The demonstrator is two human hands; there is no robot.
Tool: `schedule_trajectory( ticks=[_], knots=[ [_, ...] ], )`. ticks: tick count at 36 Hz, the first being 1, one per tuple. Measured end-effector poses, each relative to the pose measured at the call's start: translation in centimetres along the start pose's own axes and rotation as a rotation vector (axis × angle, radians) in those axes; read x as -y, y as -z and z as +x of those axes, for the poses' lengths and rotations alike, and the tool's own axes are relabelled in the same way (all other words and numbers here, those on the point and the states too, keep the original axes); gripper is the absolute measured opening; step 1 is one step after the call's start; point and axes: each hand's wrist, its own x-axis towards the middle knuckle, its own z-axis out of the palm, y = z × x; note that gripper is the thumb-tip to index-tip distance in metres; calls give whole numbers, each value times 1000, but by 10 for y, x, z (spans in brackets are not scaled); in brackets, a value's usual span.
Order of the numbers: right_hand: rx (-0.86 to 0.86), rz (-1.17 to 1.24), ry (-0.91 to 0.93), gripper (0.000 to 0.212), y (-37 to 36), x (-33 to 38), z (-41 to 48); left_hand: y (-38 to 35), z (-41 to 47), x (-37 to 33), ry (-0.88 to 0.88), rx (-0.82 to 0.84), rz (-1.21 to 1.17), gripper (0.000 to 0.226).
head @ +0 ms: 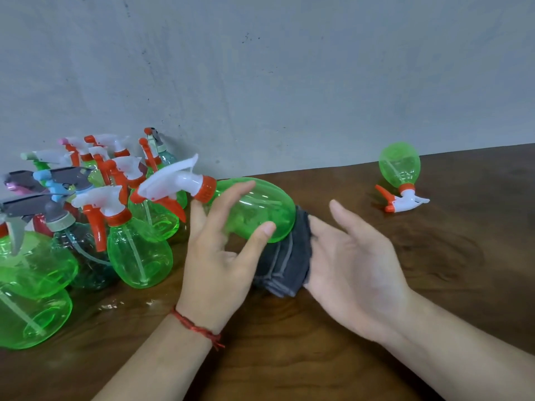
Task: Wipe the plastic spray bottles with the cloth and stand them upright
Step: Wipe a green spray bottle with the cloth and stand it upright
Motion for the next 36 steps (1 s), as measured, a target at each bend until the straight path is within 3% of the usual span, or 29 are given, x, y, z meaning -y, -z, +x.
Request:
schedule_trajectory(
  ticks=[7, 12, 17, 20, 23, 29, 33, 36],
  knots=[
    [-33, 48, -40, 72, 5, 3, 4, 0, -4, -8, -26, 137, -52, 57],
    [-24, 29, -19, 67, 3, 7, -1, 11, 8, -2, 88, 54, 22, 55],
    [-192, -234, 172, 50, 5, 6, 3, 13, 4, -2, 124, 206, 103, 58],
    [-246, -287, 157, 57, 3, 3, 6, 10, 5, -3, 106, 222, 106, 56],
    [-200, -302, 77, 53, 4, -4, 4, 9, 6, -3, 82, 148, 41, 70],
    [-155, -196, 4, 57, 3, -9, 2, 1, 0, -4, 221, 72, -102, 104],
    [-172, -156, 115, 53, 1, -4, 4, 5, 2, -1, 269, 91, -108, 112],
    [-320, -266, 353, 58, 4, 3, 3, 3, 1, -4, 271, 155, -95, 103]
  ],
)
